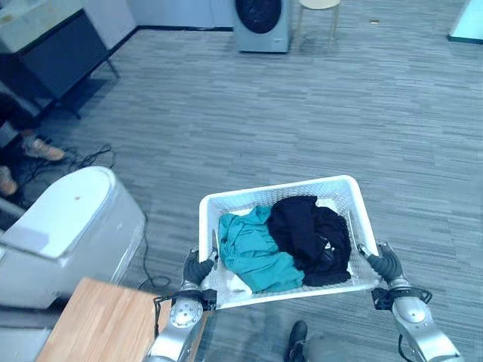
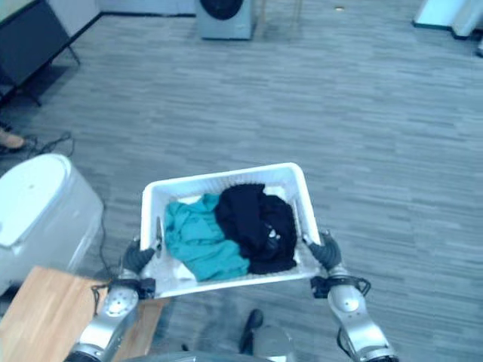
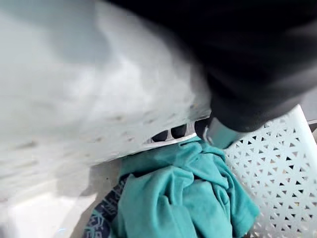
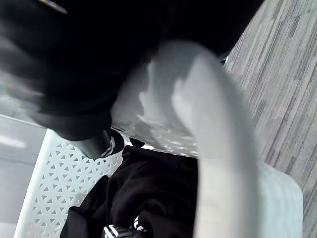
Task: Grab the laundry basket,head to the washer,open it,put in the laundry and shut it.
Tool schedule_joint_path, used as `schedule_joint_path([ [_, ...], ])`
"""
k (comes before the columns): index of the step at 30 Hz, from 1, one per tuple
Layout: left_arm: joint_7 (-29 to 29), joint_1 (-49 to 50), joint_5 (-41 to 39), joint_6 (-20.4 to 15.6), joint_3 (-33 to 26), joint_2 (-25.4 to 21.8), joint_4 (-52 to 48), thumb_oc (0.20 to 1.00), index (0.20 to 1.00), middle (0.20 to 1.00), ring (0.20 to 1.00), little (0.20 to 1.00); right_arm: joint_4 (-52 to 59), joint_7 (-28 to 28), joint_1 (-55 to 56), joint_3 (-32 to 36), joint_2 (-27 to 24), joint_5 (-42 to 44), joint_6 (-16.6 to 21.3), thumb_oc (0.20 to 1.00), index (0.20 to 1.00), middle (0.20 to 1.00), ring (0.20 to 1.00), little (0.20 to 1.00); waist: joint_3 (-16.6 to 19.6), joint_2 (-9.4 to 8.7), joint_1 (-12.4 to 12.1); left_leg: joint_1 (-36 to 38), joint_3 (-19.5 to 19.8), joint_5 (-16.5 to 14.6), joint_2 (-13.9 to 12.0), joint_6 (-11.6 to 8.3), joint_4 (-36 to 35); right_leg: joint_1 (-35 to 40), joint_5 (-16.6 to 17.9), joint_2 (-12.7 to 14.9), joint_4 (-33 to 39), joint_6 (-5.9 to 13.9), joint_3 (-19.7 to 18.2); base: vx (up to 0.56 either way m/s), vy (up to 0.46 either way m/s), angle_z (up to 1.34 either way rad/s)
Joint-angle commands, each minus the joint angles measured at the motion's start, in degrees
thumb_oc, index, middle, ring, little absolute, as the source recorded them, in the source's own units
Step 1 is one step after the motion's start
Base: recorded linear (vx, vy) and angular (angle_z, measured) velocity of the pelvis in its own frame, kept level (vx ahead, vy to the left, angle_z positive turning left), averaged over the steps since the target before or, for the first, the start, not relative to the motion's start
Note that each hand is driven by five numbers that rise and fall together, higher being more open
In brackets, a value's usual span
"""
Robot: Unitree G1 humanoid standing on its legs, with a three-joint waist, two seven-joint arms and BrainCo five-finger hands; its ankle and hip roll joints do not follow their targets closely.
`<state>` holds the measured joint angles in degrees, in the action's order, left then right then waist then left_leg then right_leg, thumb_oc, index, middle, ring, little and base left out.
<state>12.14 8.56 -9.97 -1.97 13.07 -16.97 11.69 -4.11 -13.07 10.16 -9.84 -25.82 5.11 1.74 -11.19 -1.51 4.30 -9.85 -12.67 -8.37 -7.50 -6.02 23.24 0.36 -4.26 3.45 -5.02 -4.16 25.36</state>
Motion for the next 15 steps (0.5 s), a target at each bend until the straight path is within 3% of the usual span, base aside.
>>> schedule_joint_path([
  [1, -4.98, -0.96, -0.91, -5.09, 1.64, -0.82, -7.49, 0.2, 0.2, 0.2, 0.2, 0.2, 5.88, 4.94, -4.3, -0.33, 2.53, 4.63, 6.98, 0.2, 0.2, 0.2, 0.2, 0.2, -1.26, -0.48, -3.55, -2.32, -0.04, 7.81, 5.13, 3.53, -10.2, 4.47, -1.81, -1.61, 5.38, 7.4, -13.08, 0.29, 0.014, -0.83],
  [2, -4.97, -0.97, -0.91, -5.1, 1.65, -0.82, -7.48, 0.2, 0.2, 0.2, 0.2, 0.2, 5.88, 4.95, -4.29, -0.32, 2.54, 4.63, 6.98, 0.2, 0.2, 0.2, 0.2, 0.2, -1.3, -0.52, -3.59, -2.18, -0.09, 7.91, 5.18, 3.53, -10.38, 4.51, -1.81, -1.57, 5.38, 7.4, -13.11, 0.21, 0.013, -0.66],
  [4, -4.83, -1.17, -0.61, -5.15, 1.58, -0.55, -7.23, 0.2, 0.2, 0.2, 0.2, 0.2, 5.59, 4.61, -4.09, -0.15, 3.04, 4.79, 7.13, 0.2, 0.2, 0.2, 0.2, 0.2, -1.62, 0.1, -4.5, -3.39, 0.86, 11.81, 5.77, 2.45, -15.0, 6.22, -2.63, -2.78, 5.71, 7.21, -14.38, 0.16, 0.024, -0.65],
  [6, -4.81, -1.12, -0.61, -5.09, 1.26, -0.41, -7.39, 0.2, 0.2, 0.2, 0.2, 0.2, 5.31, 4.53, -4.1, 0.01, 3.36, 4.96, 7.08, 0.2, 0.2, 0.2, 0.2, 0.2, -1.68, 0.39, -5.22, -3.7, 1.59, 13.17, 5.89, 2.18, -16.93, 7.31, -3.39, -3.42, 5.45, 7.03, -16.18, 0.26, 0.081, -0.68],
  [11, -5.61, 0.73, -0.35, -4.76, 0.36, -0.92, -7.32, 0.2, 0.2, 0.2, 0.2, 0.2, 4.24, 6.95, -3.98, -0.62, 5.02, 6.75, 7.1, 0.2, 0.2, 0.2, 0.2, 0.2, 1.09, -0.08, -5.6, 0.06, 0.36, 9.76, 6.21, 4.9, -16.76, 9.77, -5.97, -1.38, 2.97, 8.69, -19.32, 0.36, 0.173, -0.35],
  [12, -5.83, 0.66, -0.29, -4.41, 0.21, -1.84, -7.59, 0.2, 0.2, 0.2, 0.2, 0.2, 4.38, 7.87, -4.52, -1.09, 5.96, 7.27, 7.0, 0.2, 0.2, 0.2, 0.2, 0.2, 1.21, -0.6, -5.66, 2.19, -0.87, 7.91, 6.43, 6.2, -16.53, 8.04, -5.59, -0.24, -4.13, 10.25, -19.92, 0.33, 0.166, -0.06],
  [13, -5.84, 0.63, -0.3, -4.41, 0.19, -1.85, -7.59, 0.2, 0.2, 0.2, 0.2, 0.2, 4.37, 7.87, -4.57, -1.09, 5.96, 7.27, 7.0, 0.2, 0.2, 0.2, 0.2, 0.2, 1.31, -0.52, -5.79, 2.05, -0.97, 8.08, 6.28, 6.18, -16.63, 7.78, -5.44, -0.37, -4.15, 10.19, -20.06, 0.26, 0.114, -0.33],
  [15, -5.57, 0.44, -0.27, -4.32, -0.56, -2.8, -7.95, 0.2, 0.2, 0.2, 0.2, 0.2, 4.05, 8.05, -5.26, -1.64, 6.38, 6.68, 6.86, 0.2, 0.2, 0.2, 0.2, 0.2, 1.16, -0.68, -5.74, 4.13, -1.96, 6.57, 6.66, 7.4, -16.94, 3.86, -2.85, 0.43, -10.74, 12.21, -20.38, 0.17, 0.065, -0.36],
])
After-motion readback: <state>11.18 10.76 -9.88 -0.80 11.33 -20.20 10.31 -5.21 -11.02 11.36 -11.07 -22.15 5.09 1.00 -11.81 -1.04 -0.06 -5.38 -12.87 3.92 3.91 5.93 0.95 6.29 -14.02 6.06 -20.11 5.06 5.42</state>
